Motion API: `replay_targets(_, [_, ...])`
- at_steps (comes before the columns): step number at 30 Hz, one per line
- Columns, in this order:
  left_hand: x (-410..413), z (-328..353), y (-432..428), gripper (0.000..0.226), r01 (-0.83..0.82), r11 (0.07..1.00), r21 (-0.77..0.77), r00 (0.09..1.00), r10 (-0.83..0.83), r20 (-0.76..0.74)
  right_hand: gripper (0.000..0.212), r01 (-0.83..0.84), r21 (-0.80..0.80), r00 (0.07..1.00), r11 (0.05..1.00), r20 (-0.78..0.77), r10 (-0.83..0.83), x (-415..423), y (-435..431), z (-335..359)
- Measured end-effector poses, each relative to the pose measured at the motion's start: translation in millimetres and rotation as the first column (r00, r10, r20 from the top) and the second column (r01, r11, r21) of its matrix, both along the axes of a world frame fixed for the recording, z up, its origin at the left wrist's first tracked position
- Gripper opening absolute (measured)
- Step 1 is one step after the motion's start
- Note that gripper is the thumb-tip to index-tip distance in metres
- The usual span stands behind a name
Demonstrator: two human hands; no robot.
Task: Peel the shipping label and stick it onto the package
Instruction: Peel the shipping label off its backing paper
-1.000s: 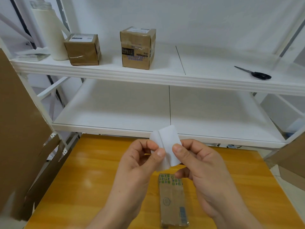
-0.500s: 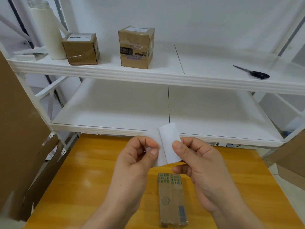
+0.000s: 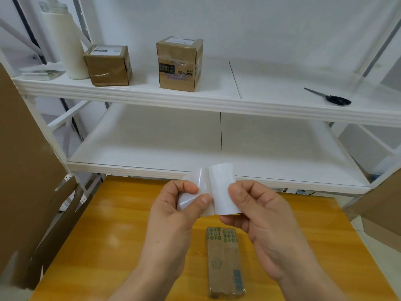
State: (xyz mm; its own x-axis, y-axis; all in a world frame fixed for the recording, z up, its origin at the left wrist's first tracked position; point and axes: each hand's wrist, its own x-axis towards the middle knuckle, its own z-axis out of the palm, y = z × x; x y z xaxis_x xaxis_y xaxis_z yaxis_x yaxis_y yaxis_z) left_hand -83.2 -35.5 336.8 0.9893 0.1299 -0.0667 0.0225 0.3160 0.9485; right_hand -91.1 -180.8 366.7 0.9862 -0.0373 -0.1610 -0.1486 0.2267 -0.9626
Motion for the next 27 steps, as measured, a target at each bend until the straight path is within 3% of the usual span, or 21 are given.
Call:
replay_targets(3, [0,2,0,0.04,-0.029,0.999,-0.014,0.999,0.029,-0.023,0.025,-0.019,-0.035,1.0,0.999,0.001,0.019,-2,1,1])
replay_targets(7, [-1,7,4,0.059,-0.015,0.996,-0.085,0.997,0.009,-0.077,0.026,-0.02,0.033,0.999,0.999,-0.034,0.021,-4,-1,6])
replay_targets(13, [-2,15,13,0.025,0.126,0.969,-0.215,0.983,-0.151,-0.105,0.015,0.008,0.14,0.998,0.99,-0.065,0.001,-5,-7,13])
replay_targets(21, [-7,15,8,0.028,0.099,0.979,-0.181,0.979,-0.128,-0.16,0.014,-0.012,0.121,0.999,0.993,-0.029,0.015,-9,-4,10])
replay_targets(27, [-8,14,7,0.03,0.178,0.967,-0.184,0.966,-0.207,-0.153,0.024,-0.024,0.1,1.0,0.995,-0.001,0.024,-11,-3,10])
